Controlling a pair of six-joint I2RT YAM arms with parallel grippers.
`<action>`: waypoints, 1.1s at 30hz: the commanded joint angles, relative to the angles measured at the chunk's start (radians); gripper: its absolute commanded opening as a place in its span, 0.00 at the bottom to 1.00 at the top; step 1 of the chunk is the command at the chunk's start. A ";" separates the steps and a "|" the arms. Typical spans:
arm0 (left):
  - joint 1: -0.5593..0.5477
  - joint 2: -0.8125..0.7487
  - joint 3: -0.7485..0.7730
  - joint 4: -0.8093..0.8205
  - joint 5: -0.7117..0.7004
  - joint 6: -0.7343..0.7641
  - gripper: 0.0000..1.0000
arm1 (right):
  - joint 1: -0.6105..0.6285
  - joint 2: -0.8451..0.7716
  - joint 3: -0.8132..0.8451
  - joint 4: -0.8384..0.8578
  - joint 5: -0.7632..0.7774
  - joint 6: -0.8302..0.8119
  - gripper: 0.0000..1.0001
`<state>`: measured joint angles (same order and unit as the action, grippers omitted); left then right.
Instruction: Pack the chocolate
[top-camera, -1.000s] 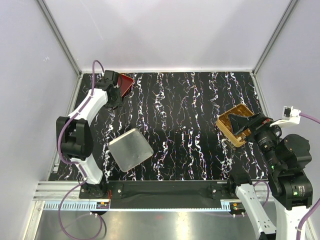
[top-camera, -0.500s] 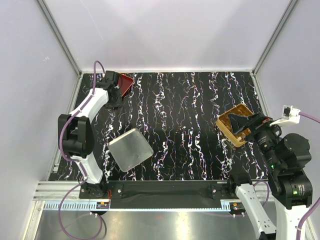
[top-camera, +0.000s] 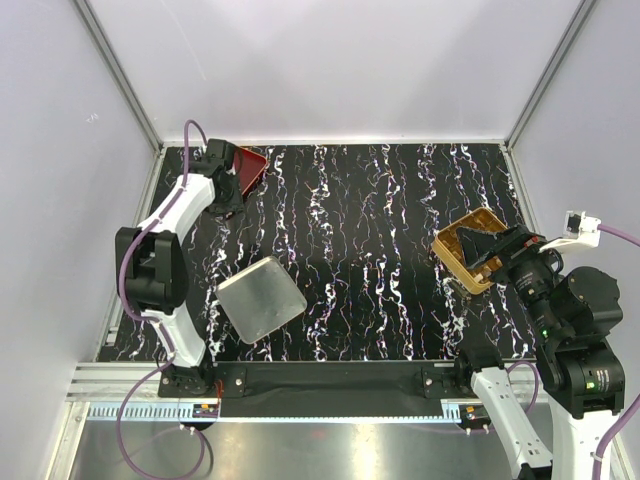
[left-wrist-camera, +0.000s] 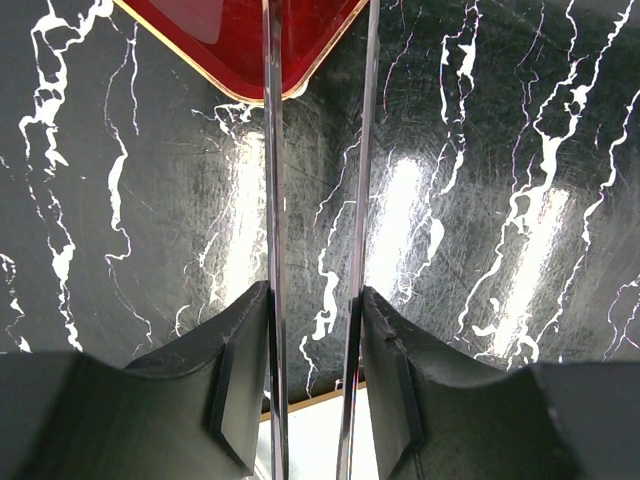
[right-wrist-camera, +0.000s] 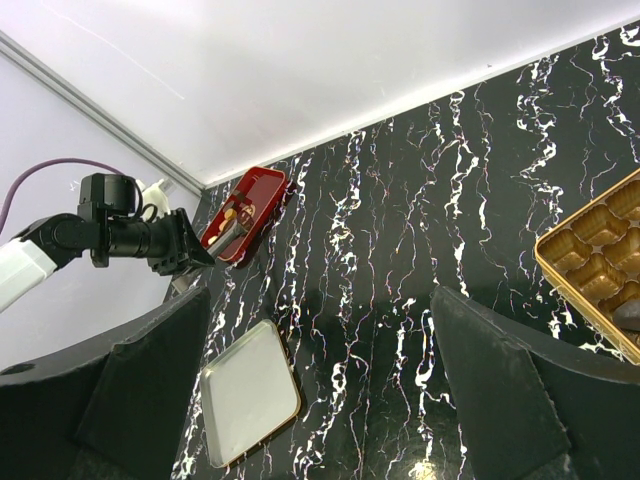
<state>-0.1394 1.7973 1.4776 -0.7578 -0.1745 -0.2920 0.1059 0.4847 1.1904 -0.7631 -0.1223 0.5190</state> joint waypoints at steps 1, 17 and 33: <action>0.006 0.007 0.047 0.014 0.027 0.010 0.41 | 0.005 0.009 0.000 0.042 0.003 -0.017 1.00; 0.006 -0.004 0.093 -0.051 0.012 0.017 0.33 | 0.008 0.005 -0.003 0.044 0.001 -0.008 1.00; 0.004 -0.105 0.133 -0.078 0.061 0.007 0.31 | 0.006 0.002 0.006 0.041 -0.008 0.001 1.00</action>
<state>-0.1383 1.7756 1.5665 -0.8547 -0.1482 -0.2855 0.1059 0.4847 1.1851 -0.7563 -0.1230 0.5201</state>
